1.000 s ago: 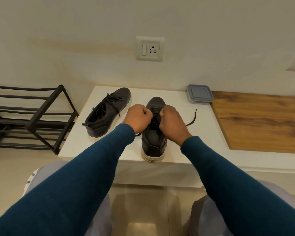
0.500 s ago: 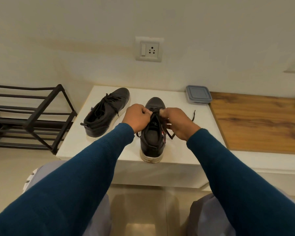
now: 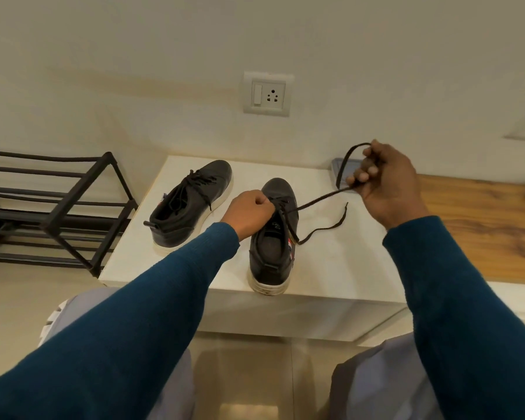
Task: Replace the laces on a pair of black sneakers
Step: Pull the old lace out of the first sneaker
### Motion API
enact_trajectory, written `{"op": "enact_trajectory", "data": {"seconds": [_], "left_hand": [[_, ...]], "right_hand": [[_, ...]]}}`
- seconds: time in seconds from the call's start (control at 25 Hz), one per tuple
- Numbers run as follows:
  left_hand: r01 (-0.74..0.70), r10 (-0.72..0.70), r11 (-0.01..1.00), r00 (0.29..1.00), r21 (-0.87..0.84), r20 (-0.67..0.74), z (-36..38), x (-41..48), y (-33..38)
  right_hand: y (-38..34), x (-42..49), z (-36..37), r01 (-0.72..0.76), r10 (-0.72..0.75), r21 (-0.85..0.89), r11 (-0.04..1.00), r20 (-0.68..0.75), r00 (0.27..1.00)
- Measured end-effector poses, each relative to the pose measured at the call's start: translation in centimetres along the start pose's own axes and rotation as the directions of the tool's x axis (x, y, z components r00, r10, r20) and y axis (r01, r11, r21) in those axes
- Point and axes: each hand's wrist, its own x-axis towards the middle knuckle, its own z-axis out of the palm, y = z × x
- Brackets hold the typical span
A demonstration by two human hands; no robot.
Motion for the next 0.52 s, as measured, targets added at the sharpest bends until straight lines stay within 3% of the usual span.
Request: {"op": "enact_trajectory", "data": {"seconds": [0.08,0.12,0.16,0.24,0.28,0.32,0.44,0.52], "left_hand": [[0.121,-0.123,0.992,0.991,0.039,0.059,-0.4,0.1,1.8],[0.152,-0.145,0.984,0.986,-0.09,0.089,-0.9,0.1,2.5],[0.117,-0.089,0.928,0.992,-0.354,0.095,-1.5,0.2,2.8],[0.002,-0.05,0.602,0.998,-0.799,-0.035,-3.3,-0.3,3.3],[-0.074,-0.076,0.454,0.99,-0.888,-0.121,-4.3,-0.5,2.8],[-0.132,-0.123,0.389,0.973,-0.912,-0.194,-5.1,-0.4,2.4],[-0.166,-0.262,0.516,0.903,-0.84,-0.34,-5.5,0.2,1.5],[-0.166,-0.33,0.499,0.871,-0.85,-0.364,-5.2,0.1,1.0]], "right_hand": [[0.9,0.2,-0.3,-0.044,0.032,-0.198,0.979,-0.063,0.997],[1.2,0.3,-0.3,-0.047,0.032,-0.239,0.97,-0.063,0.997],[1.3,0.3,-0.3,-0.036,0.026,-0.286,0.957,-0.039,0.999],[1.5,0.4,-0.5,-0.001,0.026,-0.478,0.879,0.046,0.999],[1.7,0.3,-0.7,0.021,0.036,-0.596,0.803,0.084,0.996],[2.1,0.2,-0.9,0.049,0.038,-0.691,0.722,0.11,0.993],[3.6,0.2,-1.1,0.101,0.004,-0.844,0.527,0.121,0.993],[4.4,0.5,-1.0,0.09,0.016,-0.926,0.367,0.103,0.995]]}}
